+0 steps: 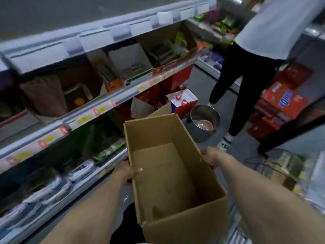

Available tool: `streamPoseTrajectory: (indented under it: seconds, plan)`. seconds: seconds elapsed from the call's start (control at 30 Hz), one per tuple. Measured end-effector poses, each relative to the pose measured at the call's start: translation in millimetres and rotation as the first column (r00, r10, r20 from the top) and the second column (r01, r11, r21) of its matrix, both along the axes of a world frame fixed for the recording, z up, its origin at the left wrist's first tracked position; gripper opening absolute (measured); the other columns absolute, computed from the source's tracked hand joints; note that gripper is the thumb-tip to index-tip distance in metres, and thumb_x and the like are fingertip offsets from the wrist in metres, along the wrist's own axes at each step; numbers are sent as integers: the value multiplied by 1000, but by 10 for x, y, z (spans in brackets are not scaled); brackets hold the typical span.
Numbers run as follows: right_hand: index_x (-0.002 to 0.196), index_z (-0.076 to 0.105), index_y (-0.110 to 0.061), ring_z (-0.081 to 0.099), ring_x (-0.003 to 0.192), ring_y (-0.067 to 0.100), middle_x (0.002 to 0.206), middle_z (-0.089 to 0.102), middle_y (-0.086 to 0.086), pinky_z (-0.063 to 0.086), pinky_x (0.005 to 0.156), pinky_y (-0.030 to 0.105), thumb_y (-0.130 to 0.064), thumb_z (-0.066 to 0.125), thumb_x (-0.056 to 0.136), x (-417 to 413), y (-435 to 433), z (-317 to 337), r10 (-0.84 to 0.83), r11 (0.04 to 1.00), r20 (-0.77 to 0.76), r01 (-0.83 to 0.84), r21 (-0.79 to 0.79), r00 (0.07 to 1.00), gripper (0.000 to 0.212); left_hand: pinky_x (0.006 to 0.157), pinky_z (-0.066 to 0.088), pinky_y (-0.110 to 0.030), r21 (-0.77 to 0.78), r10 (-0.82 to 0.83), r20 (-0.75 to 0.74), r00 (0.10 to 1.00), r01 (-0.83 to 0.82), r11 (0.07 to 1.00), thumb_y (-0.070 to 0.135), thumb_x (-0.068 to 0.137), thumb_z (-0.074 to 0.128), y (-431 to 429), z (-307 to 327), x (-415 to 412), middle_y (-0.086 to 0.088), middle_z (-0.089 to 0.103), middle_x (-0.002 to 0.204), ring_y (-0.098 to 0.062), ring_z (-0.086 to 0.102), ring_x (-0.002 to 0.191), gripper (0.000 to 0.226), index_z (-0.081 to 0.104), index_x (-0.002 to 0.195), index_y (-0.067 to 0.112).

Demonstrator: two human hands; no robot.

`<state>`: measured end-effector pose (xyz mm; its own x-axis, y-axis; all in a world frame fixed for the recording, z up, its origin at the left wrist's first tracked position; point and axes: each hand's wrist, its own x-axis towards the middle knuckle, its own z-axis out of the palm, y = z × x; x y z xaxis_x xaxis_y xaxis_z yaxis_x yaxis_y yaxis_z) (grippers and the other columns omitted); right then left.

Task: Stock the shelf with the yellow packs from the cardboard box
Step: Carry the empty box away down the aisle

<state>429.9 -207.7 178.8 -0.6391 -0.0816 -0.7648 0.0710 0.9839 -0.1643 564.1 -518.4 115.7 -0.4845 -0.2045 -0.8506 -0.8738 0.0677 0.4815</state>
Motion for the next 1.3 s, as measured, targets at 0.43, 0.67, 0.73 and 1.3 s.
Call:
streamPoseTrajectory:
  seconds: [0.43, 0.67, 0.73, 1.3]
  plan:
    - [119, 63, -11, 70, 88, 27, 106, 69, 10, 62, 77, 40, -21, 55, 99, -912, 541, -134, -544, 839, -6, 543, -12, 839, 25, 98, 50, -49, -96, -496, 15, 868, 495, 864, 35, 79, 78, 219, -94, -2641, -11, 63, 124, -34, 61, 112, 65, 50, 133, 13]
    - [114, 65, -7, 69, 90, 29, 103, 71, 13, 60, 73, 37, -15, 57, 97, -1228, 848, -180, -729, 684, -64, 721, -112, 682, 20, 94, 51, -46, -123, -573, -64, 817, 564, 817, 29, 77, 81, 641, 56, -3433, -11, 64, 116, -32, 62, 105, 52, 55, 118, 9]
    - [114, 65, -11, 69, 91, 30, 104, 71, 13, 60, 78, 40, -15, 57, 98, -1363, 959, -256, -755, 654, -73, 742, -143, 651, 19, 95, 51, -48, -127, -578, -75, 812, 567, 814, 22, 77, 81, 799, 100, -3607, -13, 63, 118, -34, 62, 107, 57, 55, 125, 9]
    - [135, 58, -20, 63, 111, 29, 121, 67, 8, 53, 97, 45, -23, 60, 96, -3298, 2366, -1160, -760, 645, -10, 752, -135, 650, 40, 95, 52, -40, -177, -635, 105, 765, 643, 745, 7, 82, 72, 2252, -601, -5553, -11, 60, 124, -33, 59, 111, 61, 48, 137, 17]
